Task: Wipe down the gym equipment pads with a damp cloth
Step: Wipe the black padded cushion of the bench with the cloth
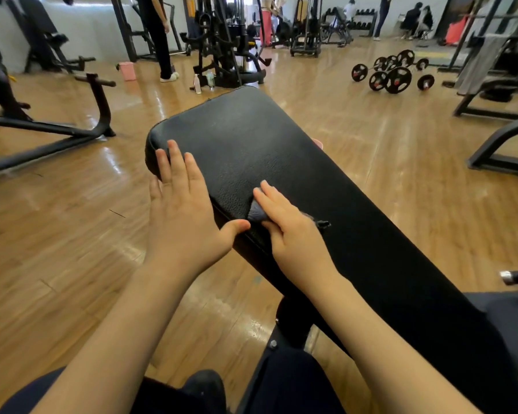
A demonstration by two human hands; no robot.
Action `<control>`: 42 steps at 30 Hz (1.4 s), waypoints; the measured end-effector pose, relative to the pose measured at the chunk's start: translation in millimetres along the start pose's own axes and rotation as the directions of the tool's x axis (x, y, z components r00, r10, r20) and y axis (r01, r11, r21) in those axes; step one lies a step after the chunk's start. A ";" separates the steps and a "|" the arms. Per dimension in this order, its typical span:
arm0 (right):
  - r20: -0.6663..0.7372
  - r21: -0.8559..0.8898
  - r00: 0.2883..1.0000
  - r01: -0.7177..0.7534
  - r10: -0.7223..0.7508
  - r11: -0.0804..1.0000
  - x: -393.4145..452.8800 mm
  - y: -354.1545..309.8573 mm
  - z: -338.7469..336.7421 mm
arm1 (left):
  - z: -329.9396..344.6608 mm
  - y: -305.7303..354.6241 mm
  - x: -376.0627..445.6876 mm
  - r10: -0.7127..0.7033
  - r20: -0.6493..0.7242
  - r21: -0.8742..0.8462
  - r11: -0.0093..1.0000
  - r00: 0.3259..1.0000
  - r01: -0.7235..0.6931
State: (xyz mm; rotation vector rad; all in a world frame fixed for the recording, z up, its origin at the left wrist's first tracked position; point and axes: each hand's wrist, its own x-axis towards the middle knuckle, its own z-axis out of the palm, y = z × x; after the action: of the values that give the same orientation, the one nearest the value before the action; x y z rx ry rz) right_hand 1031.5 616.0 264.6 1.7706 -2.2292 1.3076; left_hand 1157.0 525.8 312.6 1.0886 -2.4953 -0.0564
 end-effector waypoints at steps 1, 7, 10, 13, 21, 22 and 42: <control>-0.005 0.010 1.000 -0.026 0.026 1.000 -13.8 6.7 -2.9 | -0.4 3.3 -1.9 -0.009 0.016 0.023 1.000 1.000 0.009; -0.144 0.086 0.908 -0.384 0.393 0.919 -130.6 61.5 -29.7 | 21.2 43.4 -30.9 0.052 0.137 0.170 0.983 0.989 -0.075; -0.207 0.112 0.822 -0.518 0.530 0.848 -152.8 70.4 -37.1 | 31.3 50.8 -35.0 0.062 0.126 0.161 0.984 0.990 -0.082; -0.223 0.127 0.814 -0.522 0.536 0.844 -127.4 59.8 -32.6 | 33.9 48.4 -34.1 0.083 0.093 0.164 0.982 0.992 -0.098; -0.124 0.031 0.934 -0.333 0.334 0.942 -89.4 44.4 -15.0 | 30.9 59.1 -40.0 0.058 0.115 0.205 0.975 0.992 -0.081; -0.138 0.044 0.920 -0.365 0.367 0.930 -104.2 53.3 -18.1 | 32.3 64.1 -43.6 0.068 0.128 0.211 0.973 0.989 -0.094; -0.239 0.155 0.798 -0.531 0.554 0.833 -188.3 103.9 -39.5 | 80.9 92.5 -79.0 0.411 0.139 0.290 0.853 0.901 -0.434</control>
State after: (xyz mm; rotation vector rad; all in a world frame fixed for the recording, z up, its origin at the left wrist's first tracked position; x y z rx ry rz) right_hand 997.2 791.7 139.1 0.8838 -2.6388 1.6221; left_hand 1109.6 635.8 228.9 0.6216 -2.8184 0.4542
